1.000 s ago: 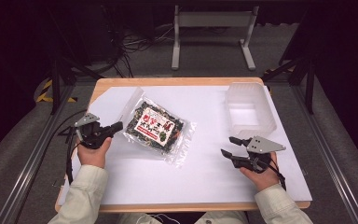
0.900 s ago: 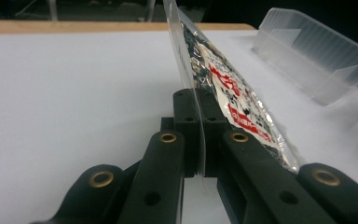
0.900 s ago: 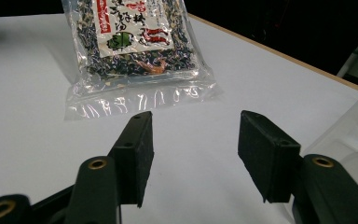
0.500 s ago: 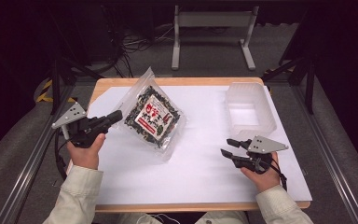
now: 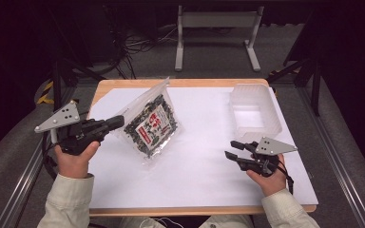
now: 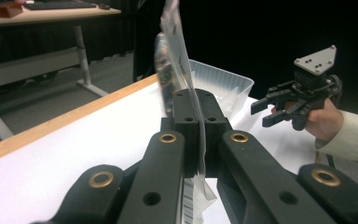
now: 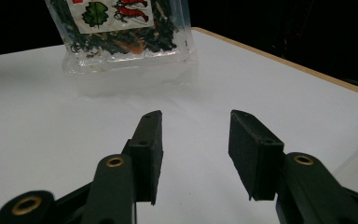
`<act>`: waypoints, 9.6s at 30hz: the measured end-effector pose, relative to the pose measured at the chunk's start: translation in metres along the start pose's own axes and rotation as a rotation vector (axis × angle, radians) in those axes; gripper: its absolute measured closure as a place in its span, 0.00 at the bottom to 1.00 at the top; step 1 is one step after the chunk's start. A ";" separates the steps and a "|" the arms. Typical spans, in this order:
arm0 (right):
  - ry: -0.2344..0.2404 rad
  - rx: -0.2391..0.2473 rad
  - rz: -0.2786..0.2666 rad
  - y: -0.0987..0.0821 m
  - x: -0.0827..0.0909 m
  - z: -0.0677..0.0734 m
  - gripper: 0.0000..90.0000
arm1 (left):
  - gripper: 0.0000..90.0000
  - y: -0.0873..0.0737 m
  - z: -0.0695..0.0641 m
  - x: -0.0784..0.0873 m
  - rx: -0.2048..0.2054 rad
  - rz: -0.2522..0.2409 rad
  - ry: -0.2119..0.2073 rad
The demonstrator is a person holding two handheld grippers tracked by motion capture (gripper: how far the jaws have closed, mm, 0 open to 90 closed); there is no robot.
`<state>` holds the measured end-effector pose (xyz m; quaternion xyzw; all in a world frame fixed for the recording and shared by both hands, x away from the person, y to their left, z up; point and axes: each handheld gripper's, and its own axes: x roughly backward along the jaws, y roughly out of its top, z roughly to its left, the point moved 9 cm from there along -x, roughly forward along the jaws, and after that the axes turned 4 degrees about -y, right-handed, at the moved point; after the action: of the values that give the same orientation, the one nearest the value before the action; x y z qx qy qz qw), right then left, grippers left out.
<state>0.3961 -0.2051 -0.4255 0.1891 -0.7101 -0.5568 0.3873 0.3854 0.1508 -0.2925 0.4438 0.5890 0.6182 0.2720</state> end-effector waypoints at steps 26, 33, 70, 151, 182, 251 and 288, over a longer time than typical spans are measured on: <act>0.172 0.045 -0.125 0.110 -0.023 0.029 0.36 | 0.99 0.020 -0.042 -0.027 -0.097 0.033 -0.146; 0.181 0.045 -0.120 0.113 -0.032 0.032 0.31 | 0.99 0.020 -0.055 -0.032 -0.114 0.028 -0.181; 0.384 0.121 -0.214 0.101 -0.051 0.079 0.50 | 0.99 0.014 -0.073 -0.043 -0.119 -0.027 -0.237; -0.029 0.006 -0.213 0.175 -0.003 -0.095 0.84 | 0.17 -0.111 0.041 -0.065 0.105 0.203 0.039; -0.228 -0.033 -0.241 0.158 0.027 -0.187 0.84 | 0.11 -0.123 0.052 -0.068 0.137 0.100 0.074; -0.299 -0.120 -0.171 0.064 0.015 -0.197 0.84 | 0.12 -0.131 0.049 -0.075 0.141 0.137 0.067; -0.272 -0.285 0.042 0.014 0.008 -0.189 0.81 | 0.12 -0.132 0.049 -0.074 0.146 0.133 0.071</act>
<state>0.5369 -0.3283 -0.3944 0.0406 -0.6736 -0.6640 0.3219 0.4377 0.1317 -0.4416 0.4781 0.6110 0.6058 0.1763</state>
